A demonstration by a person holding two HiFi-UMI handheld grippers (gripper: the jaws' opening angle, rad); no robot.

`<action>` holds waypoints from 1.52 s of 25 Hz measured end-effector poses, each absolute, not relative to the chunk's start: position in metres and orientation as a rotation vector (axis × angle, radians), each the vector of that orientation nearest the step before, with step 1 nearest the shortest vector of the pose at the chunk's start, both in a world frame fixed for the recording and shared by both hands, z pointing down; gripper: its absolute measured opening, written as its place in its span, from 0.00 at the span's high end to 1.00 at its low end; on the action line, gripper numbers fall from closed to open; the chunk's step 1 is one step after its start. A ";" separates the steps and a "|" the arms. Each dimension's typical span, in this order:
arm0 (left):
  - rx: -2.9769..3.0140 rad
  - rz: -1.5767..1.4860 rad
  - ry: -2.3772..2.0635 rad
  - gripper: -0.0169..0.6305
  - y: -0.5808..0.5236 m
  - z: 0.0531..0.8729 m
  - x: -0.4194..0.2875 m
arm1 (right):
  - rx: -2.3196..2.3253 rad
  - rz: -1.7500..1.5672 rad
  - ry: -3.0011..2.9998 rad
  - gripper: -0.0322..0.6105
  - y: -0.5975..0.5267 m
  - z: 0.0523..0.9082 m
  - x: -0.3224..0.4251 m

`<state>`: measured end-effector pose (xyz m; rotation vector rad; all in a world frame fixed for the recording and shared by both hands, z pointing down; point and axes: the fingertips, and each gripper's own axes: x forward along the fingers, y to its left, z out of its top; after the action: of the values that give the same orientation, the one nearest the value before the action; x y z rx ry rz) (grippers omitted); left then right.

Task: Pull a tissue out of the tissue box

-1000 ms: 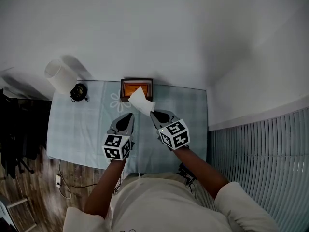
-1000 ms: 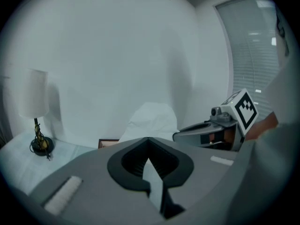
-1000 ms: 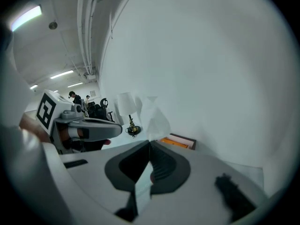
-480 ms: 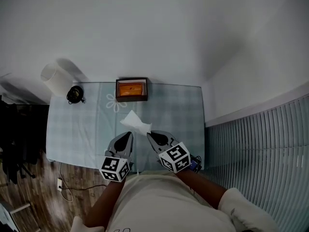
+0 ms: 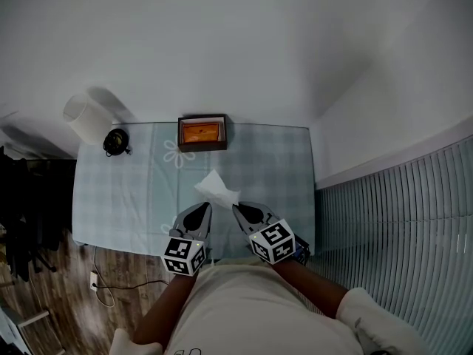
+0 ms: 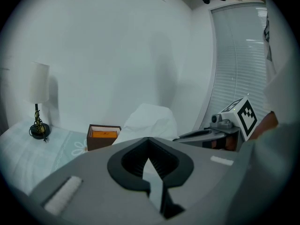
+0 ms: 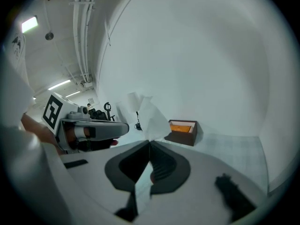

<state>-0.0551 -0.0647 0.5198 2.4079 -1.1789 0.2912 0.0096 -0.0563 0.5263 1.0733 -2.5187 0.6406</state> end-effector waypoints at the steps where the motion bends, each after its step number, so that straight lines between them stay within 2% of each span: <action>1: 2.407 0.288 -1.179 0.96 -0.064 0.519 -0.055 | 1.077 0.634 -2.523 0.93 -0.056 0.525 0.009; 38: 2.396 0.259 -1.200 0.96 -0.068 0.519 -0.052 | 1.105 0.557 -2.544 0.93 -0.060 0.513 0.001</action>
<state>-0.0525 -0.0680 0.5191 2.3964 -1.1998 0.2588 0.0008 -0.0598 0.5134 1.1055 -2.5436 0.5572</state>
